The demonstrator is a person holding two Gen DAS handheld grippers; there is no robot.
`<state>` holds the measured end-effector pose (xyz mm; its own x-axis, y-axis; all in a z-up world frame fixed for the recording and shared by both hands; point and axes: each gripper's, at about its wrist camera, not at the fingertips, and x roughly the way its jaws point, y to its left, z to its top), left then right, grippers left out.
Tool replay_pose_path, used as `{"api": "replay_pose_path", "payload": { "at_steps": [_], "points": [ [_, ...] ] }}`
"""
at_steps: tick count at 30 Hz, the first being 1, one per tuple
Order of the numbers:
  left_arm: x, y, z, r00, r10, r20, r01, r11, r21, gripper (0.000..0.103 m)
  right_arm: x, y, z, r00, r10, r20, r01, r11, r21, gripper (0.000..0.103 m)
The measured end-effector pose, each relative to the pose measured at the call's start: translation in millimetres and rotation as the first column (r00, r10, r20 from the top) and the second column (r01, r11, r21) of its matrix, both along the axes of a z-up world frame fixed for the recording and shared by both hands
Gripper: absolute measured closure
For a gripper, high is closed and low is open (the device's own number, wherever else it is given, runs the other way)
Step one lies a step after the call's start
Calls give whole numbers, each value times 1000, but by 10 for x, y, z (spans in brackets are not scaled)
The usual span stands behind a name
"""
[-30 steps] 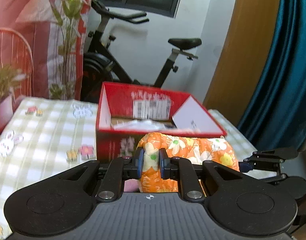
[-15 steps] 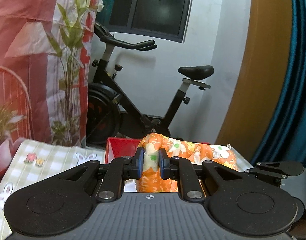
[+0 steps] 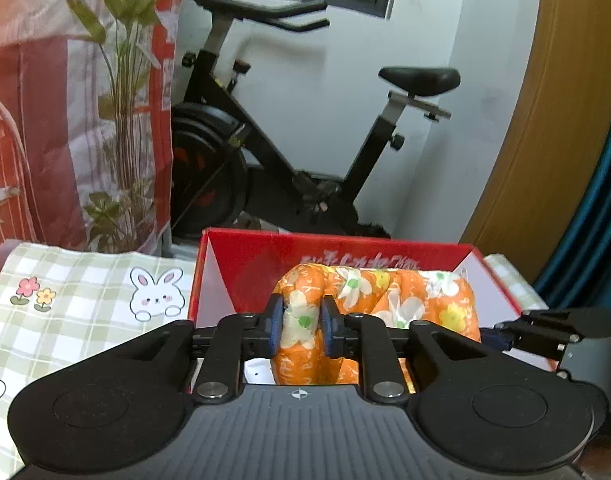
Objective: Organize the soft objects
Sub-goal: 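Carry the orange cloth into the red box and open both tools, then move both tools back down to the black eye mask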
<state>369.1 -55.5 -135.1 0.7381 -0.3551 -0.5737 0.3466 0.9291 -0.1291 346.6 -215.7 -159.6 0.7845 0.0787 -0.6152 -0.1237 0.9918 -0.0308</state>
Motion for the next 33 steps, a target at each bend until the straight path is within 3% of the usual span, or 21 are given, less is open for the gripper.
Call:
{"api": "replay_pose_path", "payload": {
  "at_steps": [4,5,7,10,14,17,27,33],
  "points": [
    [26,34,-62,1000,4,-20,-4,1000,9,51,90,31,-35,1000,-1,-20,0,1000,-20,76],
    [26,48,-57,1000,7,-21,-7,1000,13,44,94,43,-38,1000,-8,-18,8,999,-31,68],
    [20,88,-23,1000,15,-22,-15,1000,14,37,83,75,-28,1000,-28,-13,27,998,-49,64],
    [-26,133,55,1000,20,-22,-19,1000,16,34,8,104,13,999,-48,-5,48,997,-60,55],
    [-160,157,127,1000,15,-24,-14,999,37,31,-178,104,98,998,-60,16,61,997,-49,54],
    [-305,184,167,1000,5,-27,-4,999,38,26,-343,128,136,996,-85,31,87,994,-71,44],
    [-834,390,130,998,-34,-58,34,999,-13,24,-1015,157,227,992,-92,91,90,996,28,48],
    [-1146,530,-25,995,-12,-95,8,999,-39,25,-1435,289,177,987,-65,146,51,994,99,48]
  ]
}}
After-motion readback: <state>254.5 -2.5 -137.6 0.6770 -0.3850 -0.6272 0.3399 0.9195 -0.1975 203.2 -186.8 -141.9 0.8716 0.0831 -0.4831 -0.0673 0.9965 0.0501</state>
